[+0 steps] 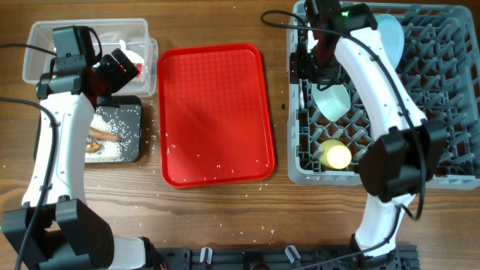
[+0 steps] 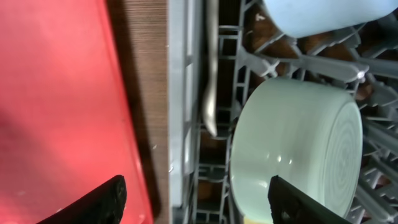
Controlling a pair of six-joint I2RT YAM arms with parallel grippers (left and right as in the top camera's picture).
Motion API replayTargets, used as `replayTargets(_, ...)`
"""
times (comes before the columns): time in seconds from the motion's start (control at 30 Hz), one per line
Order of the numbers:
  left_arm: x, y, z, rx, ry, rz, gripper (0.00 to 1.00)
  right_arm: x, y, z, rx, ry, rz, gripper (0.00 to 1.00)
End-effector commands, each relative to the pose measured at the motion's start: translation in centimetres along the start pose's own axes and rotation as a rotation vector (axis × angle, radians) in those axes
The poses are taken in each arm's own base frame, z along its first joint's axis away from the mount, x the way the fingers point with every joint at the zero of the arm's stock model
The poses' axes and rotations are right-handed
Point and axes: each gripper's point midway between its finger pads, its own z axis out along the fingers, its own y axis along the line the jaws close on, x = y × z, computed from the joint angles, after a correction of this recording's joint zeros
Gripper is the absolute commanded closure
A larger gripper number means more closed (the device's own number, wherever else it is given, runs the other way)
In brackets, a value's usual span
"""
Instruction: Sort waste into correct bins and load items into the dishwasher rack
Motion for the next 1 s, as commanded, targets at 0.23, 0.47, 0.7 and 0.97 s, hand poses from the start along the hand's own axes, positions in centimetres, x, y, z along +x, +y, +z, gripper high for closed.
replayTargets(0.23,-0.1,-0.2,0.1,0.003,-0.001,0.017,0.00,4.0,1.5,-15.3,-0.181,-0.282,-0.029,0.00)
replayTargets(0.47,-0.1,-0.2,0.1,0.002,0.000,0.017,0.00,4.2,0.9,-16.0,-0.143,-0.313,-0.079,0.00)
replayTargets(0.7,-0.1,-0.2,0.1,0.003,-0.001,0.017,0.00,3.0,1.5,-16.4,-0.161,-0.367,-0.131,0.00)
replayTargets(0.97,-0.1,-0.2,0.1,0.002,0.000,0.017,0.00,2.1,2.2,-16.8,-0.179,-0.412,-0.214,0.00)
